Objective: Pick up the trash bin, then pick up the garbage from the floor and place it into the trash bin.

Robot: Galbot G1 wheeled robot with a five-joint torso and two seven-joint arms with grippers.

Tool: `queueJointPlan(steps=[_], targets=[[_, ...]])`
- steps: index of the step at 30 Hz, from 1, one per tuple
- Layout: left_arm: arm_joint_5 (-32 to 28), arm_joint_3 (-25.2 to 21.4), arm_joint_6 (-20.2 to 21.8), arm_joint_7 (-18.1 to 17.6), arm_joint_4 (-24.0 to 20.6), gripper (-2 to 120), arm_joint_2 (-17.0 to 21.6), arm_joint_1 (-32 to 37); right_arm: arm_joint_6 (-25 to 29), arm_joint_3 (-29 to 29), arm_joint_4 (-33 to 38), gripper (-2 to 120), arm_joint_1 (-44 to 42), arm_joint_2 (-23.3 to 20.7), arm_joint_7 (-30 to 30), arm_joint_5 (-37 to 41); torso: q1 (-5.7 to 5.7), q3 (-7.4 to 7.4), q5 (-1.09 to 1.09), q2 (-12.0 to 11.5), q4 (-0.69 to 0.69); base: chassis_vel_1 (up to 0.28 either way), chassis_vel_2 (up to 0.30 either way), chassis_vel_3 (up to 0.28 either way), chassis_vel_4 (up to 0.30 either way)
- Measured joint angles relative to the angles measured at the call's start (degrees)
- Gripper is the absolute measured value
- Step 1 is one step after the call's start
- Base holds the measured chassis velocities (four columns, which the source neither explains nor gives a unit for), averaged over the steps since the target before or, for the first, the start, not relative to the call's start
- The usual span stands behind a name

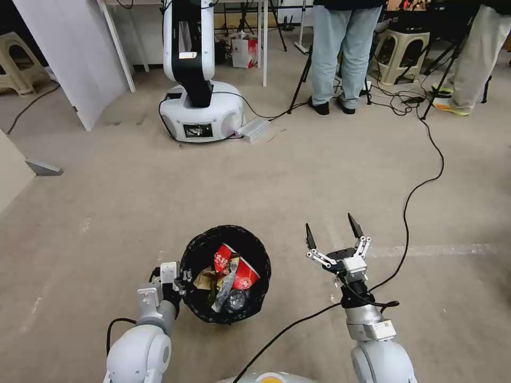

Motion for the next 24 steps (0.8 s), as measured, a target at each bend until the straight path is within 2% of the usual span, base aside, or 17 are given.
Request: queueJointPlan(steps=[2, 4, 5, 7, 8, 10, 11, 13, 14, 16, 18, 20, 24], targets=[[-0.08, 0.08, -0.04, 0.00, -0.02, 0, -0.04, -0.09, 0.06, -0.03, -0.10, 100, -0.02, 0.00, -0.10, -0.05, 0.00, 0.00, -0.01, 0.00, 0.00, 0.000, 0.000, 0.000, 0.000], [-0.27, 0.30, -0.24, 0.04, -0.19, 8, -0.13, -0.22, 0.18, -0.09, -0.26, 100, -0.06, 0.02, -0.36, -0.11, 0.00, 0.01, -0.03, 0.00, -0.01, 0.000, 0.000, 0.000, 0.000], [-0.27, 0.30, -0.24, 0.04, -0.19, 8, -0.13, -0.22, 0.18, -0.09, -0.26, 100, -0.06, 0.02, -0.36, -0.11, 0.00, 0.01, -0.03, 0.00, -0.01, 0.000, 0.000, 0.000, 0.000], [-0.39, 0.54, -0.29, 0.15, -0.62, 19, -0.26, -0.43, 0.28, -0.22, -0.41, 100, -0.14, 0.04, -0.64, -0.18, 0.00, 0.01, -0.05, 0.00, -0.02, 0.000, 0.000, 0.000, 0.000], [-0.39, 0.54, -0.29, 0.15, -0.62, 19, -0.26, -0.43, 0.28, -0.22, -0.41, 100, -0.14, 0.04, -0.64, -0.18, 0.00, 0.01, -0.05, 0.00, -0.02, 0.000, 0.000, 0.000, 0.000], [-0.40, 0.68, -0.38, 0.19, -1.26, 30, -0.38, -0.88, 0.50, -0.34, -0.60, 100, -0.32, 0.10, -1.17, -0.28, 0.01, 0.01, -0.04, -0.01, -0.02, 0.000, 0.000, 0.000, 0.000], [-0.40, 0.68, -0.38, 0.19, -1.26, 30, -0.38, -0.88, 0.50, -0.34, -0.60, 100, -0.32, 0.10, -1.17, -0.28, 0.01, 0.01, -0.04, -0.01, -0.02, 0.000, 0.000, 0.000, 0.000], [-0.26, 0.69, -0.50, 0.18, -1.77, 40, -0.49, -1.31, 0.77, -0.41, -0.72, 100, -0.64, 0.20, -1.82, -0.32, 0.01, 0.01, -0.03, -0.01, -0.01, 0.000, 0.000, 0.000, 0.000], [-0.26, 0.69, -0.50, 0.18, -1.77, 40, -0.49, -1.31, 0.77, -0.41, -0.72, 100, -0.64, 0.20, -1.82, -0.32, 0.01, 0.01, -0.03, -0.01, -0.01, 0.000, 0.000, 0.000, 0.000], [-0.15, 0.94, -0.55, 0.17, -2.29, 52, -0.60, -1.81, 1.11, -0.41, -0.89, 100, -1.01, 0.24, -2.27, -0.33, 0.01, 0.01, -0.01, -0.01, -0.01, 0.000, 0.000, 0.000, 0.000], [-0.08, 1.08, -0.56, 0.16, -2.43, 56, -0.65, -2.02, 1.19, -0.39, -0.91, 100, -1.17, 0.25, -2.39, -0.33, 0.00, 0.01, -0.01, -0.01, -0.01, 0.000, 0.000, 0.000, 0.000], [0.09, 1.33, -0.41, 0.06, -2.69, 67, -0.88, -2.89, 1.44, -0.23, -0.91, 100, -1.52, 0.23, -2.76, -0.27, 0.01, 0.01, 0.00, -0.01, -0.01, 0.000, 0.000, 0.000, 0.000], [0.12, 1.39, -0.19, 0.01, -2.73, 75, -1.00, -3.58, 1.60, -0.16, -0.91, 100, -1.59, 0.23, -3.01, -0.20, 0.01, 0.01, 0.00, -0.01, 0.00, 0.000, 0.000, 0.000, 0.000]])
